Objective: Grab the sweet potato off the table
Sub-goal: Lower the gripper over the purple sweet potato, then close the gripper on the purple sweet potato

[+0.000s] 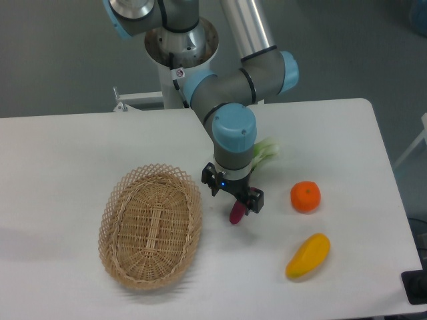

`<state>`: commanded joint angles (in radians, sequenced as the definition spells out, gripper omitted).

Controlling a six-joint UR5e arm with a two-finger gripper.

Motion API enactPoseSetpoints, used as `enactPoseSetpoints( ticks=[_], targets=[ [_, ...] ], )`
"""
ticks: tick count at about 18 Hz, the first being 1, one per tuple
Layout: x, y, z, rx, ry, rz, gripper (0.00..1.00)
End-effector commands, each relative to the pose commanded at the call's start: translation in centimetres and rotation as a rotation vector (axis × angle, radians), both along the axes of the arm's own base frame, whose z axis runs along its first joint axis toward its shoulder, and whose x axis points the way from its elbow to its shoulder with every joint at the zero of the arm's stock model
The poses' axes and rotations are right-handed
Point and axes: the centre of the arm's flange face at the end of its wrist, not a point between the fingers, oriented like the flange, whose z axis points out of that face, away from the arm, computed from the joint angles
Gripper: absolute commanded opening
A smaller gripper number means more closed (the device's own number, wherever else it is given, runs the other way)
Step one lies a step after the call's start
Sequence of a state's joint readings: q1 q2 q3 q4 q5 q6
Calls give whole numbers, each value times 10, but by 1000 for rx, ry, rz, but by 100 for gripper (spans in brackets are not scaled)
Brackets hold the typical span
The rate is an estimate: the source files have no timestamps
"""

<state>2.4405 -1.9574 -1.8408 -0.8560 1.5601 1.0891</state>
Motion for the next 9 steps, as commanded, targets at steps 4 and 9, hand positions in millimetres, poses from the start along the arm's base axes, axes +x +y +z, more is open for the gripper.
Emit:
enactPoseSetpoints(
  ticks=[4,9],
  targets=[
    [-14,-11,-7,17,22,14,100],
    [-9,-18,-28,20,32,-6,100]
  ],
)
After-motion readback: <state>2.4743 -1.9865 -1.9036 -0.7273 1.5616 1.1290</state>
